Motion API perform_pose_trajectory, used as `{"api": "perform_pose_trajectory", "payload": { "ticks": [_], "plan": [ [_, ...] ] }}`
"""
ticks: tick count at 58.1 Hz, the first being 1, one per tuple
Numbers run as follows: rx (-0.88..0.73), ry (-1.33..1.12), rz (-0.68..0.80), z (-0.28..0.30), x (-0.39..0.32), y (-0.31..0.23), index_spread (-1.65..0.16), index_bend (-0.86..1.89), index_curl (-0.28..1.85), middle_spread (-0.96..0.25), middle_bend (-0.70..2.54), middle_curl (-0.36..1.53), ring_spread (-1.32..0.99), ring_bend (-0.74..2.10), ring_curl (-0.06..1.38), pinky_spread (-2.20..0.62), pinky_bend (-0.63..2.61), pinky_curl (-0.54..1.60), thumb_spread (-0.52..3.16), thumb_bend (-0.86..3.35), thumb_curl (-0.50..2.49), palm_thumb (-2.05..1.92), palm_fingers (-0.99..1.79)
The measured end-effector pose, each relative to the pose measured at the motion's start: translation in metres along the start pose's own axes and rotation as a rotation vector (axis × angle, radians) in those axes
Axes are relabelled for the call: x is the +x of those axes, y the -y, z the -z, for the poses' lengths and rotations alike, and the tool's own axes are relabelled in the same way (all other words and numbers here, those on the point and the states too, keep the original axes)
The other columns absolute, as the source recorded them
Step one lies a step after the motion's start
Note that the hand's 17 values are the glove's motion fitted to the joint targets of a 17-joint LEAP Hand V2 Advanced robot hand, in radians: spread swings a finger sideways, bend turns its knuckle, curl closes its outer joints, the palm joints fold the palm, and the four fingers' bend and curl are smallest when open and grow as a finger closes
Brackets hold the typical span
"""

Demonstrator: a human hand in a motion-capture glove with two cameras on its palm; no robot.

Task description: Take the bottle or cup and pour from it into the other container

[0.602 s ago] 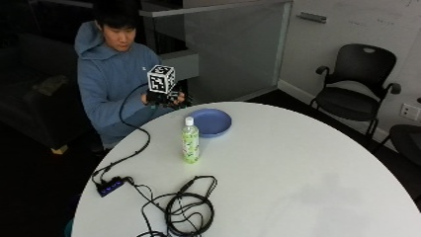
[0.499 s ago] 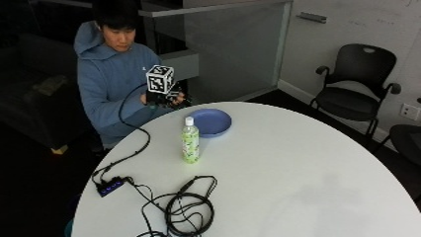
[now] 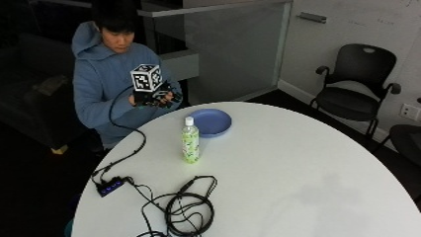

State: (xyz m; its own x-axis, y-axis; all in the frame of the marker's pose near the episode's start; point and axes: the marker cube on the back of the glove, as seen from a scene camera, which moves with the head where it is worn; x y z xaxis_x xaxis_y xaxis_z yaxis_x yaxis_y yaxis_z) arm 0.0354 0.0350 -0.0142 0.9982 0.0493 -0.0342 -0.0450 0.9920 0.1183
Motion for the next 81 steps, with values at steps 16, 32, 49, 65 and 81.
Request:
{"api": "perform_pose_trajectory", "payload": {
  "ticks": [16, 32, 49, 65, 81],
  "plan": [
    [0.053, 0.004, -0.008, 0.024, 0.05, -0.011, -0.4, 0.17, 0.28, -0.02, 0.17, 0.22, 0.19, 0.4, 0.23, 0.22, 0.57, 0.23, 0.97, 0.08, 0.44, 0.87, 0.15],
    [0.074, 0.111, -0.001, 0.042, 0.103, -0.01, -0.39, 0.16, 0.28, -0.02, 0.18, 0.25, 0.19, 0.42, 0.25, 0.22, 0.58, 0.24, 0.98, -0.01, 0.49, 0.89, 0.13],
    [0.04, 0.206, -0.061, 0.043, 0.152, -0.006, -0.39, 0.15, 0.28, -0.03, 0.18, 0.27, 0.19, 0.44, 0.27, 0.23, 0.58, 0.25, 0.97, -0.03, 0.5, 0.85, 0.1],
    [-0.078, 0.406, -0.055, 0.044, 0.179, 0.009, -0.39, 0.17, 0.28, -0.04, 0.18, 0.27, 0.19, 0.44, 0.27, 0.23, 0.57, 0.25, 0.96, -0.03, 0.51, 0.82, 0.08],
    [-0.128, 0.418, -0.061, 0.046, 0.207, 0.035, -0.39, 0.17, 0.29, -0.04, 0.17, 0.27, 0.19, 0.44, 0.27, 0.24, 0.57, 0.25, 0.96, -0.03, 0.5, 0.81, 0.07]
  ]
}}
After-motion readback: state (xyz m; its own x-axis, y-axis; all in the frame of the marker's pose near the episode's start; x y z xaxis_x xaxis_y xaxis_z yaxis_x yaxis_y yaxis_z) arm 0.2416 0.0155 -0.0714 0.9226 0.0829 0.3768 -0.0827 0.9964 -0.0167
